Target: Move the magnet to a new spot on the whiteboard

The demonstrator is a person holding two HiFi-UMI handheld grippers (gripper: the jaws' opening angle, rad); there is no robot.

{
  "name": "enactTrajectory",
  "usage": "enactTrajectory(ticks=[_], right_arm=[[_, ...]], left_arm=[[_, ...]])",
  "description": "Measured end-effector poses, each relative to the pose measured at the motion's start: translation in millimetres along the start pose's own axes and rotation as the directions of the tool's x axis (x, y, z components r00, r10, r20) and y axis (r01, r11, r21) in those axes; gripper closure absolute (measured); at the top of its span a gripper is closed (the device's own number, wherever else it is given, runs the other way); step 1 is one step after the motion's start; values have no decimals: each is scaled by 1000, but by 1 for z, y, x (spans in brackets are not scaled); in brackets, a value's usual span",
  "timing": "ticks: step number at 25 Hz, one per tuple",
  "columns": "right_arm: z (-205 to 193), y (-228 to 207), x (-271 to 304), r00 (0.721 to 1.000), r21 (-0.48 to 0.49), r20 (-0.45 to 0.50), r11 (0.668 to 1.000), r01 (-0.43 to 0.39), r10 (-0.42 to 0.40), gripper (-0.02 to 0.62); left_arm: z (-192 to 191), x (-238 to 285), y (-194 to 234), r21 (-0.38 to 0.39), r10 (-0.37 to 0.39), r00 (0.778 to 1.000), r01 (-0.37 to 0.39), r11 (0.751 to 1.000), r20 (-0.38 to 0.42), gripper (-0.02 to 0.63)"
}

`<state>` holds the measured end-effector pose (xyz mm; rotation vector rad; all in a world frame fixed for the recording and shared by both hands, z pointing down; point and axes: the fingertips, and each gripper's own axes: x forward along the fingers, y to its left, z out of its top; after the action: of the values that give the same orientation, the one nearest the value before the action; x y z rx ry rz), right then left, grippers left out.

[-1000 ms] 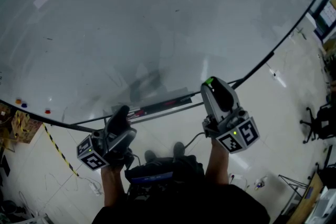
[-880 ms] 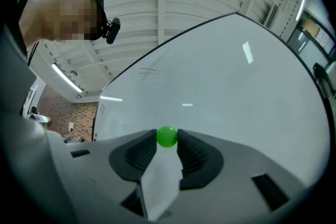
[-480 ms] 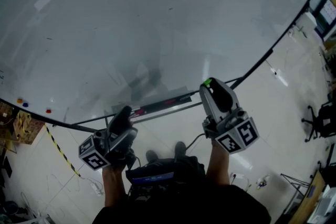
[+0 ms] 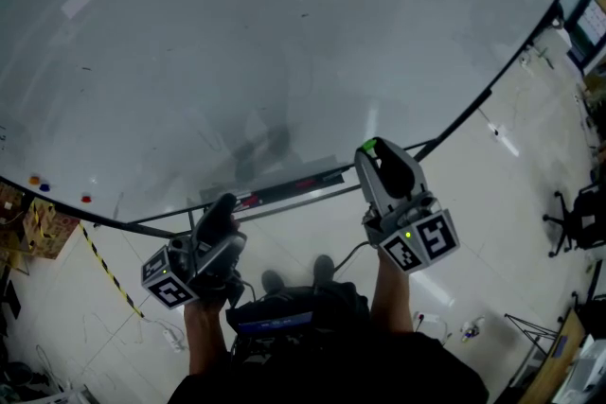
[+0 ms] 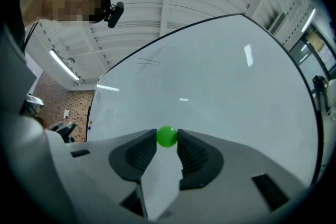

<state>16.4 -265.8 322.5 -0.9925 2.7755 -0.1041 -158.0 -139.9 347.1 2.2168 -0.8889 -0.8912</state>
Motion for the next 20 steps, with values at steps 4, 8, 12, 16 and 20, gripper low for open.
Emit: enactTrajectory(ticks=[4, 8, 12, 16, 20], right_arm=[[-7, -5, 11, 998, -68, -38, 997, 38, -41, 451], [-13, -11, 27, 993, -164, -72, 983, 79, -92, 451], [-18, -11, 44, 989, -229, -91, 969, 94, -117, 451], [-21, -12, 59, 987, -269, -98, 958, 96, -127, 451], [-24, -13, 71, 983, -325, -100, 939, 113, -153, 451]], left_arm=[[1, -3, 1, 1, 6, 1000, -6, 1000, 8, 201], [4, -4, 4, 12, 18, 1000, -18, 1000, 17, 201], [9, -6, 5, 25, 26, 999, -26, 999, 31, 201], [16, -9, 8, 38, 35, 998, -37, 999, 48, 201], [20, -9, 11, 48, 45, 997, -48, 998, 57, 201]])
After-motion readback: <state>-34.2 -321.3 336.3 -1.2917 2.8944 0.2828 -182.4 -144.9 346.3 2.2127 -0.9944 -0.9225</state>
